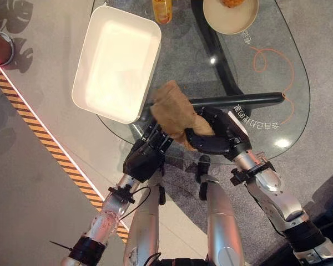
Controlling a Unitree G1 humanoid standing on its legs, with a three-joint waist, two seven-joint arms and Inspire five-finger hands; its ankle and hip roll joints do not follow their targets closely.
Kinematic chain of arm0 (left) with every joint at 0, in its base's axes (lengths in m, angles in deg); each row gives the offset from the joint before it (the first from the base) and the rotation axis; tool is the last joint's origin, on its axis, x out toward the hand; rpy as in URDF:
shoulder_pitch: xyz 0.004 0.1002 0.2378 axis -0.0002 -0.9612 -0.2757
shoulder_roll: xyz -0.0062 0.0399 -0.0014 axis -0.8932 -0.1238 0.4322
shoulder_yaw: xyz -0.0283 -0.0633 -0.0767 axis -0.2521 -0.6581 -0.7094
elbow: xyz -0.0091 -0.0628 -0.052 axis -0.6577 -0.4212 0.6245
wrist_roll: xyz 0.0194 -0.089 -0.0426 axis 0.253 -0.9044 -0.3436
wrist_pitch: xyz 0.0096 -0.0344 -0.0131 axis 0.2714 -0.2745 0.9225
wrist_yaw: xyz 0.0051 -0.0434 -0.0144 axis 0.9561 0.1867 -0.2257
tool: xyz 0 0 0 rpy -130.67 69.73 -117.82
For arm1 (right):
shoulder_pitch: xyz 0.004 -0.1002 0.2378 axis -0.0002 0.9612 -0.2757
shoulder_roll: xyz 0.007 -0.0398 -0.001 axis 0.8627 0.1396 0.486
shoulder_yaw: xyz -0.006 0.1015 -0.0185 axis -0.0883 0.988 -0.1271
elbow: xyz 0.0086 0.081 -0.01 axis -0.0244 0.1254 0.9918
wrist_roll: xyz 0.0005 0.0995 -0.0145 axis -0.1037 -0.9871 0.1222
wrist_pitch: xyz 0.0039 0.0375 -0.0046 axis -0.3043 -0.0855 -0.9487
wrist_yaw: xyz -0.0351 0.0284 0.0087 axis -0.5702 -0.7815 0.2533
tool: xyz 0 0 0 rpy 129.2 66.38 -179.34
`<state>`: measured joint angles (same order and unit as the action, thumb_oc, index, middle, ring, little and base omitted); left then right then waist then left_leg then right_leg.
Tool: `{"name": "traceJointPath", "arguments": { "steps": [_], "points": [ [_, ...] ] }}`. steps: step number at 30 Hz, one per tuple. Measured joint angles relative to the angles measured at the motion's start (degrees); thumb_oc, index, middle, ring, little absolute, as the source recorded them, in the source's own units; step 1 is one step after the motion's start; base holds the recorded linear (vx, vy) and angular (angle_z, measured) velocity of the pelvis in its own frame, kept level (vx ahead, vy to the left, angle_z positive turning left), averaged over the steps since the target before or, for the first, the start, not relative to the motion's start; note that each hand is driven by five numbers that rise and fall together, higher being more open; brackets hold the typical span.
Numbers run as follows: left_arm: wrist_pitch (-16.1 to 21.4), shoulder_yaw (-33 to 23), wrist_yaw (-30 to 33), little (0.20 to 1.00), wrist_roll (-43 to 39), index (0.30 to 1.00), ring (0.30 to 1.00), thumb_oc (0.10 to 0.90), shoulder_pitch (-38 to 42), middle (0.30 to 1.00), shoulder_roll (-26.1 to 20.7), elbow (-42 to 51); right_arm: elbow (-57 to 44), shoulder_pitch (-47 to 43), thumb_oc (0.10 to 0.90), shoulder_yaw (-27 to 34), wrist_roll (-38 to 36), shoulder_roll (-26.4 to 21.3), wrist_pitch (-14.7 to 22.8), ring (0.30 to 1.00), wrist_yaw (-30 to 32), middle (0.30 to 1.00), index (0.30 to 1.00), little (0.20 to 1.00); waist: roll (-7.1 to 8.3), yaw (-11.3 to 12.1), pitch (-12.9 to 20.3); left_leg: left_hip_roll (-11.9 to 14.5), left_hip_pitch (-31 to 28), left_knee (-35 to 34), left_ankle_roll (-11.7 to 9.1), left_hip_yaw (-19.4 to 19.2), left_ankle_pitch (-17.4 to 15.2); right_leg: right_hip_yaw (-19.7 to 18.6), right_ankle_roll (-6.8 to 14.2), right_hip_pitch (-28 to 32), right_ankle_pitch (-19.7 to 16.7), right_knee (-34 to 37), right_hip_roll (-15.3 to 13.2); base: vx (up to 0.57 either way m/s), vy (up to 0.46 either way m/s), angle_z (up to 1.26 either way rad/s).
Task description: Wipe the table with a cloth and put it in the basket.
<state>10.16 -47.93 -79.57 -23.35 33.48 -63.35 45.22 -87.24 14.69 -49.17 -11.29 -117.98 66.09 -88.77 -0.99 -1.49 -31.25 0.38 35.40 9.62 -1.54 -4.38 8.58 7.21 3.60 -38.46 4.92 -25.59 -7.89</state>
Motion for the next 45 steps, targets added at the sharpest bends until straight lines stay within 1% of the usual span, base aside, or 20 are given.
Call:
{"name": "traceJointPath", "arguments": {
  "steps": [2, 4, 9, 12, 13, 16, 20, 27, 32, 37, 45],
  "points": [
    [-0.45, 0.08, 1.19, 0.900, 1.44, 0.900, 0.900, 0.800, -0.12, 0.900, -0.60, -0.19, 0.00, -0.18, 0.100, -1.03, -0.21, 0.00, -0.39, 0.300, -0.56, 0.300, 0.300, 0.200, 0.02, -0.23, -0.01, 0.00, 0.01, 0.00, -0.01, 0.00, -0.01, -0.05, 0.00, -0.02, 0.00, 0.00, 0.02, -0.01, 0.020, -0.01],
    [-0.99, -0.04, 1.27, 0.900, 2.00, 0.900, 0.900, 0.800, -0.27, 0.900, -1.00, -0.59, 0.01, -0.23, 0.100, -1.41, -0.61, -0.29, -1.76, 0.300, -0.55, 0.300, 0.300, 0.200, 0.02, -0.23, -0.01, 0.01, 0.01, 0.00, -0.05, -0.18, -0.07, -0.27, 0.02, -0.13, -0.02, 0.33, 0.06, -0.01, 0.046, -0.03],
    [-1.00, 0.13, 1.07, 0.900, 2.50, 0.900, 0.900, 0.800, -0.57, 0.900, -1.68, -0.79, 0.62, -0.68, 0.100, -2.47, -0.76, -0.59, -2.43, 0.300, -0.46, 0.300, 0.300, 0.200, 0.01, -0.19, -0.01, 0.16, 0.06, 0.00, -0.08, -0.83, -0.24, -0.84, 0.06, -0.34, -0.36, 0.71, 0.21, -0.01, 0.029, -0.07],
    [-0.14, 0.98, 0.76, 0.900, 2.02, 0.900, 0.900, 0.800, -0.49, 0.900, -1.79, -0.87, 1.77, -2.32, 0.100, -3.67, 2.26, -0.57, -3.28, 0.300, 1.40, 0.300, 0.300, 0.200, -0.01, -0.21, 0.00, 0.16, 0.17, -0.01, -0.01, -1.33, -0.20, -1.21, 0.10, -0.69, -0.52, 0.55, 0.21, -0.01, 0.026, -0.07],
    [0.10, 1.28, 0.67, 0.900, 1.84, 0.900, 0.900, 0.800, -0.42, 0.900, -1.80, -0.88, 2.37, -2.81, 0.100, -4.17, 4.15, -0.64, -3.60, 0.300, 2.72, 0.300, 0.300, 0.200, -0.01, -0.20, 0.00, 0.17, 0.18, -0.02, 0.14, -1.34, -0.09, -1.20, 0.11, -0.68, -0.53, 0.46, 0.21, 0.00, 0.000, 0.00],
    [0.22, 2.96, -0.40, 0.900, 0.51, 0.900, 0.900, 0.800, -0.42, 0.900, -1.68, -0.87, 3.62, -3.64, 0.100, -5.39, 6.88, -0.61, -4.35, 0.300, 5.50, 0.300, 0.300, 0.200, -0.03, -0.06, 0.00, 0.16, 0.42, -0.03, 0.13, -1.31, -0.09, -1.17, 0.11, -0.88, -0.52, 0.47, 0.20, 0.00, 0.000, 0.00],
    [0.75, 3.39, -1.16, 0.900, -1.21, 0.900, 0.900, 0.800, -0.74, 0.900, -1.67, -0.88, 4.10, -3.93, 0.100, -6.27, 6.88, -0.45, -4.43, 0.300, 7.10, 0.300, 0.300, 0.200, -0.06, -0.01, -0.01, 0.16, 0.59, -0.05, 0.13, -1.25, -0.08, -1.13, 0.12, -1.01, -0.51, 0.46, 0.20, 0.00, 0.000, 0.00],
    [2.79, 3.14, -3.11, 0.900, -3.24, 0.900, 0.900, 0.800, -0.65, 0.900, -1.42, -0.87, 3.87, -5.67, 0.100, -6.49, 6.89, 0.27, -4.49, 0.300, 7.00, 0.300, 0.300, 0.200, -0.09, 0.39, 0.00, 0.05, 0.61, -0.06, 0.10, -1.14, -0.07, -1.12, 0.10, -1.27, -0.21, -0.22, 0.06, 0.00, 0.000, 0.00],
    [4.99, 3.48, -3.87, 0.900, -3.51, 0.900, 0.900, 0.800, -0.65, 0.900, -1.04, -0.86, 3.86, -6.70, 0.100, -6.44, 7.17, 0.55, -5.00, 0.300, 6.36, 0.300, 0.300, 0.200, -0.09, 0.90, 0.00, 0.06, 0.65, -0.44, -0.02, -0.99, 0.03, -1.10, 0.05, -1.48, -0.15, -0.34, 0.11, 0.00, 0.000, 0.00],
    [5.36, 3.30, -4.04, 0.900, -3.52, 0.900, 0.900, 0.800, -0.77, 0.900, -0.74, -0.83, 3.06, -7.02, 0.100, -6.42, 8.62, 0.63, -6.20, 0.300, 6.14, 0.300, 0.300, 0.200, -0.09, 1.38, 0.00, -0.02, 0.67, -0.50, -0.04, -0.69, 0.06, -0.91, 0.03, -1.46, -0.14, -0.55, 0.05, 0.00, 0.006, 0.02],
    [5.34, 2.81, -4.04, 0.900, -3.50, 0.900, 0.900, 0.800, -1.16, 0.900, -0.62, -0.80, 2.78, -8.07, 0.100, -5.99, 10.36, 0.48, -8.02, 0.300, 3.87, 0.300, 0.300, 0.200, -0.09, 1.30, 0.00, -0.06, 0.74, -0.53, -0.25, -0.13, 0.20, -0.44, -0.07, -1.47, 0.21, -1.04, 0.00, 0.00, -0.001, 0.02]
  ]
}}
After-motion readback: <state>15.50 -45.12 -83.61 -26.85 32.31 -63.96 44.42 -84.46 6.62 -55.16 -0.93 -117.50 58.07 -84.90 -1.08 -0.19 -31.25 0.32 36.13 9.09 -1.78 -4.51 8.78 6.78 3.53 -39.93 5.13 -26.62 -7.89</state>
